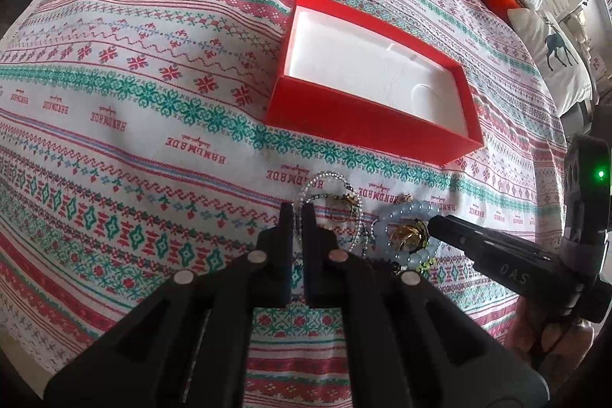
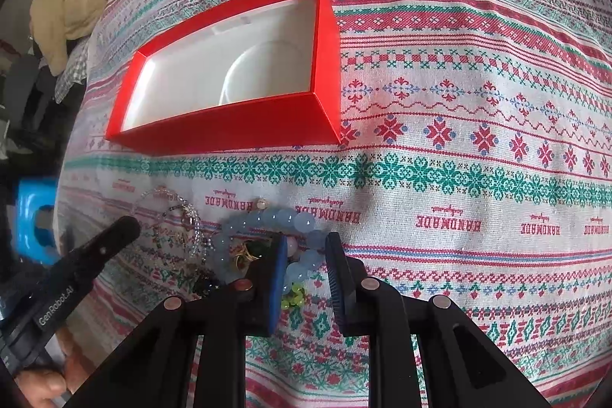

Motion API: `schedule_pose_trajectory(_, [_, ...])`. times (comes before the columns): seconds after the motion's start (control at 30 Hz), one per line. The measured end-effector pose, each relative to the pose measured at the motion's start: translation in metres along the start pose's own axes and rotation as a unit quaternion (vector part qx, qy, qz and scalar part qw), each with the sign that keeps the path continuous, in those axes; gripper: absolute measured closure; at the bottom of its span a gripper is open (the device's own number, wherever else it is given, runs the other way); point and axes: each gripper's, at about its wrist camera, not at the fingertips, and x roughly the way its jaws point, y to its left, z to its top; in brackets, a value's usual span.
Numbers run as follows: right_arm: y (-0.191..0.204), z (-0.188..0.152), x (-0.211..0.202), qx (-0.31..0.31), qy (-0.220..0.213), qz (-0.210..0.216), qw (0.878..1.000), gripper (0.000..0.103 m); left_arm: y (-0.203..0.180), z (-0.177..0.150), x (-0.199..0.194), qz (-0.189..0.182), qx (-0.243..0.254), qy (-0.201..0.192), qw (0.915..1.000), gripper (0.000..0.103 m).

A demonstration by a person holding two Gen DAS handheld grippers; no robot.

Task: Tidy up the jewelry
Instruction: 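Grasp the silver bead bracelet with the left gripper while the right grasps the light-blue bracelet, then carry both bracelets up and over into the red box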

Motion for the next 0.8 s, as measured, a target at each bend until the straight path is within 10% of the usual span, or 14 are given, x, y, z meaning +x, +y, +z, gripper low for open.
schedule_pose_trajectory(0.8, [0.047,0.003,-0.024,-0.058,-0.043,0.065,0.995,0.092,0.008,-0.006,-0.057,-0.054,0.032,-0.041,0.9972,0.098])
